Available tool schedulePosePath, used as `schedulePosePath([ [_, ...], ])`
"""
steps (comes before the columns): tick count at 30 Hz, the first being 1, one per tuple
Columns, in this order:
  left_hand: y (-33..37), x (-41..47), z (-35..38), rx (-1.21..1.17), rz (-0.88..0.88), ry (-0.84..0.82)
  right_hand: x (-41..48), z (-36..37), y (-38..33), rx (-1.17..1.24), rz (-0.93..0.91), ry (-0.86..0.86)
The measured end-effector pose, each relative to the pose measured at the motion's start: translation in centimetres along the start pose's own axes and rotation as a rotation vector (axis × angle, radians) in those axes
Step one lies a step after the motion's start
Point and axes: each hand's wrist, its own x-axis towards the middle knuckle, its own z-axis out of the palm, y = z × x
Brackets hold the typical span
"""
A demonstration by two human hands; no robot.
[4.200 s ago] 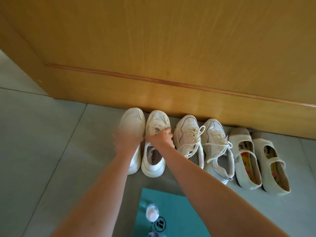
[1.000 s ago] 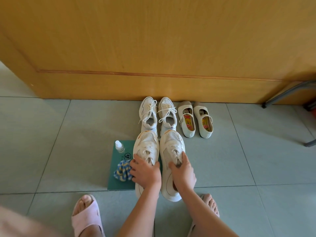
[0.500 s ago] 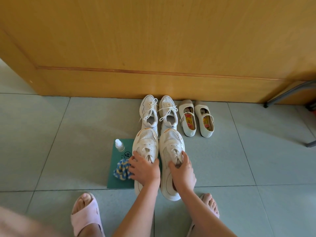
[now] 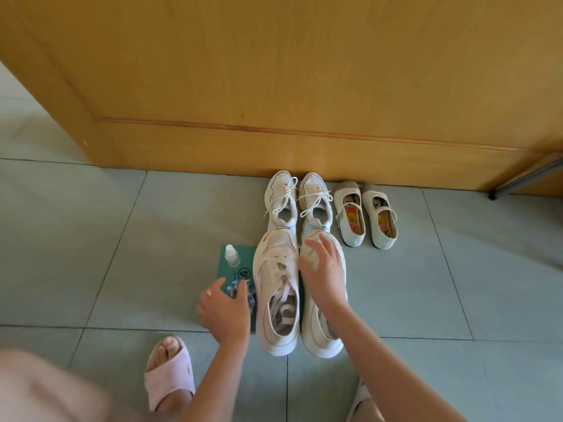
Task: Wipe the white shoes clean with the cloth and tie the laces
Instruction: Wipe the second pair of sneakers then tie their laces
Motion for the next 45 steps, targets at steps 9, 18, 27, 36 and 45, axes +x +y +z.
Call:
schedulePosePath([
  [9,-3.6,1.6,0.4,0.065,0.036,-0.23,3.3,6.0,-6.2,0.089,-0.142,-0.541],
  [18,-3.9,2.7,1.6,0.05,0.102,-0.262,4.7,9.3,-6.5,0.122,-0.059,-0.536],
  [27,-2.8,4.0,0.6,-0.331,-0.109,-0.214,5.8,6.5,-7.2,0.599,0.046,-0.343],
  [36,-0.8,5.3,0.7,-0.461,-0.106,-0.284,9.0,-0.9,-5.4,1.18,0.145,-0.597],
  [45,1.3,6.0,0.7,-0.521,-0.099,-0.283,10.4,-1.8,-3.7,1.262,0.307,-0.66],
])
